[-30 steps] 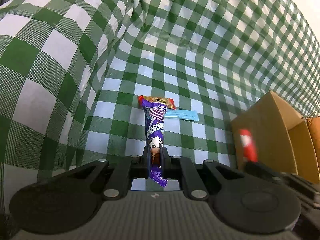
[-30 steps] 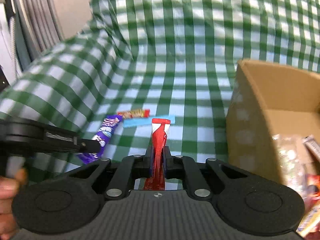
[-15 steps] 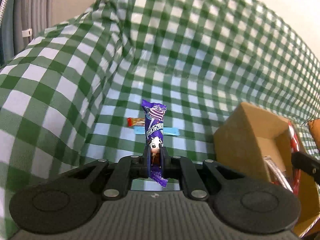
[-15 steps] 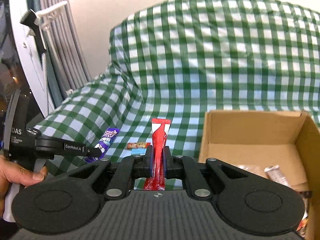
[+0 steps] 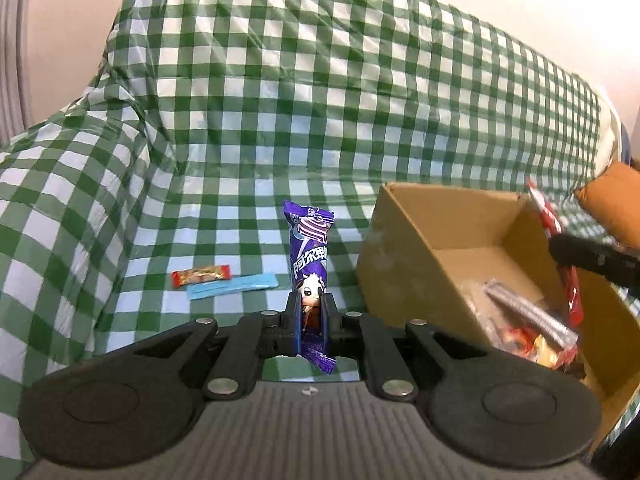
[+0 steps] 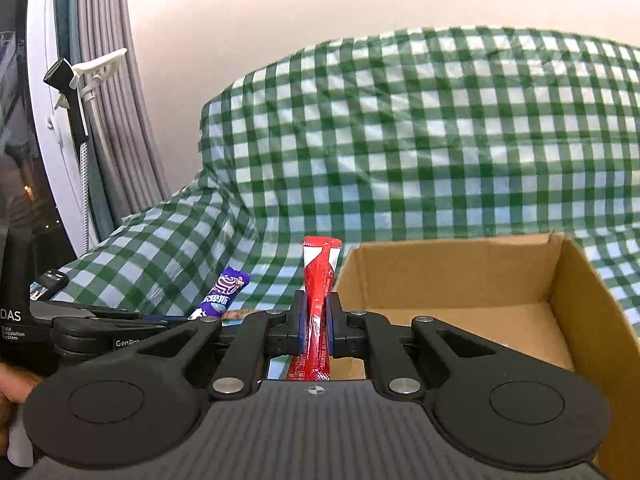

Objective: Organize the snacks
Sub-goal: 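Lift the purple wrapper and red stick up over the box with both tools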

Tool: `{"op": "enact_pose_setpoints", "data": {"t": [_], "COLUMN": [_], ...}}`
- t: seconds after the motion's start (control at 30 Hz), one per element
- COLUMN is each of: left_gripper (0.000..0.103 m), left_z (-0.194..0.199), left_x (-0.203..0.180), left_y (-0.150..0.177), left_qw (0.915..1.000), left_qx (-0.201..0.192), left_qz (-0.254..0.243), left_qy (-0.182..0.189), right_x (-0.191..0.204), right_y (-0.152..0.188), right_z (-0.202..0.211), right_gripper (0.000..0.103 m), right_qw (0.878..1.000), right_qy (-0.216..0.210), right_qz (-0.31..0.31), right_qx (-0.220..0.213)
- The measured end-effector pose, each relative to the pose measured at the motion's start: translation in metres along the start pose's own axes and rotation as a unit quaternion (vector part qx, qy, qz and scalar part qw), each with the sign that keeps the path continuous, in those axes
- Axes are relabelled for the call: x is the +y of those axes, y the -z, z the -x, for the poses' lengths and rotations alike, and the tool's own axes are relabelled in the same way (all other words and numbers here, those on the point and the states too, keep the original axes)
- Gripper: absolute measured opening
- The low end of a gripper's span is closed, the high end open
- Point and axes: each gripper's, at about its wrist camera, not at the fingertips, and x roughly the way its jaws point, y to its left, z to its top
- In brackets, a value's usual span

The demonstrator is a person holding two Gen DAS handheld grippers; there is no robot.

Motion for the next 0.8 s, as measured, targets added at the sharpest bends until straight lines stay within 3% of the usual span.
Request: {"op": "enact_pose_setpoints", "data": {"t": [0.47, 0.8], "left_gripper": [0.010, 0.010], "left_z": [0.001, -0.004], "left_x": [-0.005, -0.003], "left_y": [-0.007, -0.008], "left_qw": [0.9989, 0.9989], "left_qx": [-0.042, -0.041], "left_qz": [0.017, 0.014], "left_qy": [0.016, 0.019], "right_x": [-0.034, -0.032], "right_y": [0.000, 0.002], "right_z": [-0.005, -0.006], "right_gripper": [0.011, 0.011], "right_qw": [0.999, 0.999], "right_qy": [0.041, 0.046], "right_qz": [-0.022, -0.016], "right_qx": [-0.004, -0.001]}}
